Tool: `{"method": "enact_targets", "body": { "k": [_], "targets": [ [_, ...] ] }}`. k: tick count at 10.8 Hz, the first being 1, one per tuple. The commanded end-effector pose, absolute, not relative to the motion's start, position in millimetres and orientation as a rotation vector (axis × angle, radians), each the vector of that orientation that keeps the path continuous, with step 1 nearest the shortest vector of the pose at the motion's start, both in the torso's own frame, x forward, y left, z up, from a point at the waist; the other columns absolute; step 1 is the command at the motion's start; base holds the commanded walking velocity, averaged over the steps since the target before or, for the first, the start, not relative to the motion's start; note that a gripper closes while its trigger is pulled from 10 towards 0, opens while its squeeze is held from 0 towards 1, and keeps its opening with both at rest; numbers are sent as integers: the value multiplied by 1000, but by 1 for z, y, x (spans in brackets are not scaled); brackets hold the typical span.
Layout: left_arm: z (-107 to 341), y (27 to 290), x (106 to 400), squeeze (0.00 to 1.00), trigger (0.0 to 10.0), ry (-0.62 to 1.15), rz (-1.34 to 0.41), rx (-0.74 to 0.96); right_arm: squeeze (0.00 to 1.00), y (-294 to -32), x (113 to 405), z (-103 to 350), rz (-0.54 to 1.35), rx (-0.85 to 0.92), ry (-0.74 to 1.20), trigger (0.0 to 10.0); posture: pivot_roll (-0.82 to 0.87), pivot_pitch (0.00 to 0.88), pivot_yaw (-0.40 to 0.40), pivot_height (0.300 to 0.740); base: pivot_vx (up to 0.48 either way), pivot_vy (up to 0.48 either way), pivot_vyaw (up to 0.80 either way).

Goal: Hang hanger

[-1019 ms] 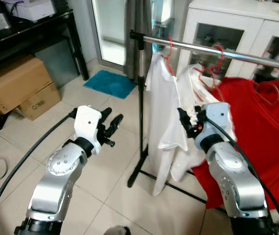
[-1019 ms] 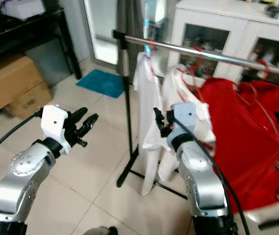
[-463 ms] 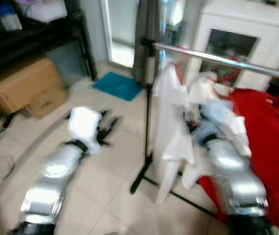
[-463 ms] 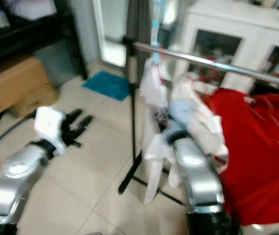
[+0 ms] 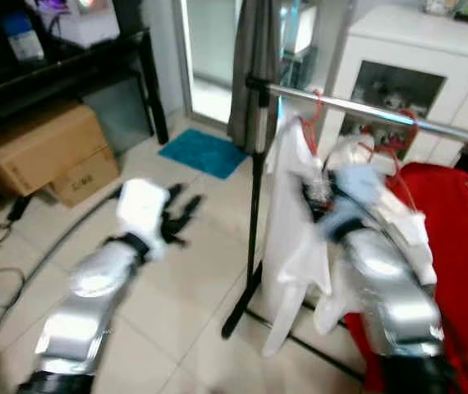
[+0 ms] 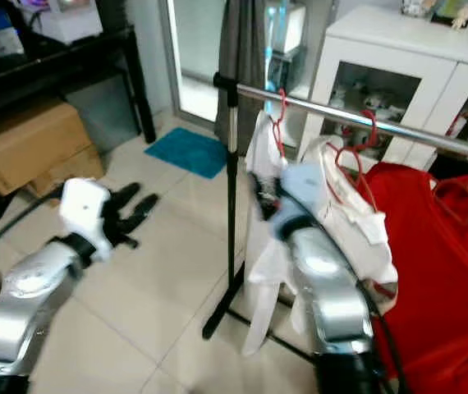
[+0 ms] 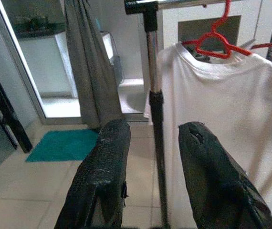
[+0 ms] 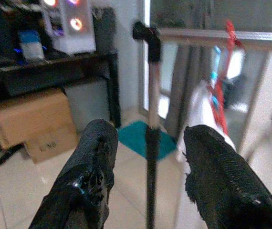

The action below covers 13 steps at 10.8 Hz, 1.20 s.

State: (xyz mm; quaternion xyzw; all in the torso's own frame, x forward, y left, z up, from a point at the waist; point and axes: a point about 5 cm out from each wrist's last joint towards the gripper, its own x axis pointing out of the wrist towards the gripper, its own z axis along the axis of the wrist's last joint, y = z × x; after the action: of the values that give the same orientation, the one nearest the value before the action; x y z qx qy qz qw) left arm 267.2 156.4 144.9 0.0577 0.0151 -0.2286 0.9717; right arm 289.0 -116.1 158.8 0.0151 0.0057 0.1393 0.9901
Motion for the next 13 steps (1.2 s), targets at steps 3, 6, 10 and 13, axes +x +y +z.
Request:
{"method": "enact_targets", "body": {
  "k": [3, 6, 10, 13],
  "targets": [
    [148, 151, 267, 4, 10000, 22, -485, 108, 0, -125, 292, 167, 249, -3, -5, 10000, 54, 0, 28, 740, 317, 0, 0],
    [146, 146, 266, 0, 10000, 29, -519, 105, 1000, -144, 303, 175, 158, -8, 31, 10000, 38, 0, 33, 740, 309, 0, 0],
    [145, 126, 248, 0, 10000, 58, -806, 55, 1000, -157, 333, 179, 154, -87, 167, 10000, 22, 0, 39, 740, 0, 0, 0],
    [144, 125, 244, 0, 10000, 94, -888, 43, 0, -167, 354, 183, 53, -98, 241, 10000, 20, 0, 37, 740, 0, 0, 0]
  ]
}}
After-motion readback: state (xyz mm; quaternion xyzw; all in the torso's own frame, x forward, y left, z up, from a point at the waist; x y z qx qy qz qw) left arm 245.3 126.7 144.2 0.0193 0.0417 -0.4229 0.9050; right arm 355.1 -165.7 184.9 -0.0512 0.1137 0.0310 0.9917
